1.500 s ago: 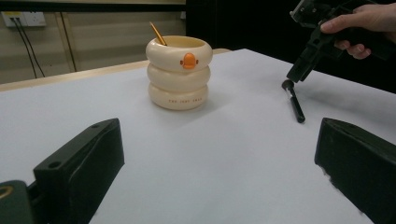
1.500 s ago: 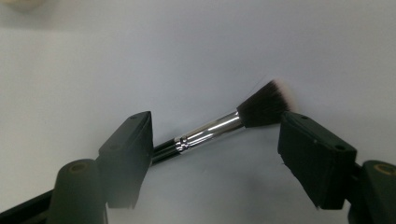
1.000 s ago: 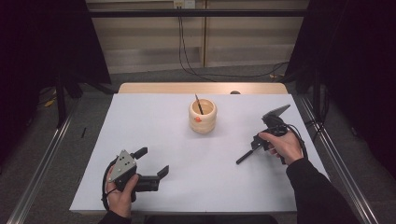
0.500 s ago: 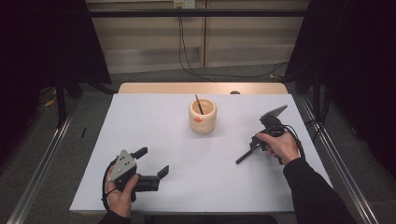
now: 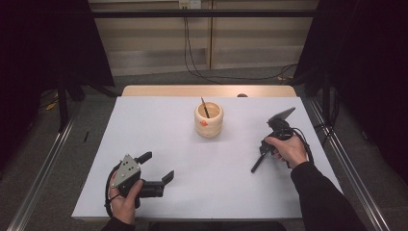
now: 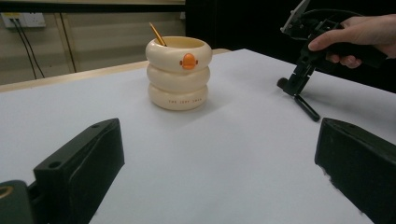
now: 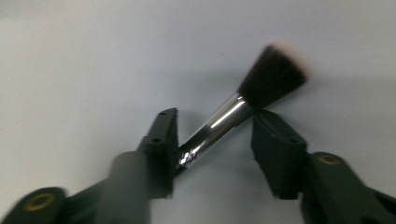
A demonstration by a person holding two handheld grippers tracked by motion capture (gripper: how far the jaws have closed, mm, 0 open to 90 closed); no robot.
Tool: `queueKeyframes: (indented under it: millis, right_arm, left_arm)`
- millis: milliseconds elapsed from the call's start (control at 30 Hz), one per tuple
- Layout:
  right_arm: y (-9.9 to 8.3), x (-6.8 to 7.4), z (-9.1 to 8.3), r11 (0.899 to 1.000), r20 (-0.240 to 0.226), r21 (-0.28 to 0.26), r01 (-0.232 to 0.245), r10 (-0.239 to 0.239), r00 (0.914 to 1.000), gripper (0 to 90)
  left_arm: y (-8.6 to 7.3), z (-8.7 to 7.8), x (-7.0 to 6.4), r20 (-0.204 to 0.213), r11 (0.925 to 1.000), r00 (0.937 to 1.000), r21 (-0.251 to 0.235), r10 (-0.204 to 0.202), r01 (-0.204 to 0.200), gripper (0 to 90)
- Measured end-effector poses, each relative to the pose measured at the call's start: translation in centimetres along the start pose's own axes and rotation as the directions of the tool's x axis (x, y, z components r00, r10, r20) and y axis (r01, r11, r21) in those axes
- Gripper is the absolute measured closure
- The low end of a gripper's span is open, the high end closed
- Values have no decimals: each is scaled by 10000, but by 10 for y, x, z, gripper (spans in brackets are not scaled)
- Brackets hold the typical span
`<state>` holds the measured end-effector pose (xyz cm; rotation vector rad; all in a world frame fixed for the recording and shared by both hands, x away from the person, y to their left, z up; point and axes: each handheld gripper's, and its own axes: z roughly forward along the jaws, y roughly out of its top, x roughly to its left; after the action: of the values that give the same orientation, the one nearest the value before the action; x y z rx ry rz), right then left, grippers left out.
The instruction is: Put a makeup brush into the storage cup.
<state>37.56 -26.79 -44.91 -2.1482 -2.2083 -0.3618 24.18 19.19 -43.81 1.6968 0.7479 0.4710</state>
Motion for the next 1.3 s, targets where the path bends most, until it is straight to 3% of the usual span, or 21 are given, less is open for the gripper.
queueKeyframes:
  millis: [133,400,533,633,933,1133,1300]
  right_arm:
    - [0,-3,-1,10000,-152,7,5,-5,9999,596]
    - [0,-5,0,9993,-22,-49,383,-383,9993,697]
    - [0,-5,-1,9982,388,47,590,-591,9975,776]
    - [0,-8,-1,9976,213,61,683,-685,9974,777]
    - [0,0,1,9874,772,143,1573,-1580,9844,778]
    - [-1,-3,1,9849,556,115,1726,-1729,9834,780]
    - [-1,-1,1,9838,653,132,1788,-1793,9816,781]
  left_arm:
    - [0,0,0,-4,10000,10000,10,0,0,13]
    - [0,1,0,22,10000,10000,9,16,-16,12]
    - [0,1,0,51,10000,10000,29,4,-4,13]
    - [0,1,0,27,10000,10000,32,15,-15,13]
    - [0,1,-1,74,10000,9999,66,69,-69,13]
    - [0,1,-1,33,10000,10000,70,33,-33,14]
    - [0,1,-1,47,10000,10000,77,45,-46,14]
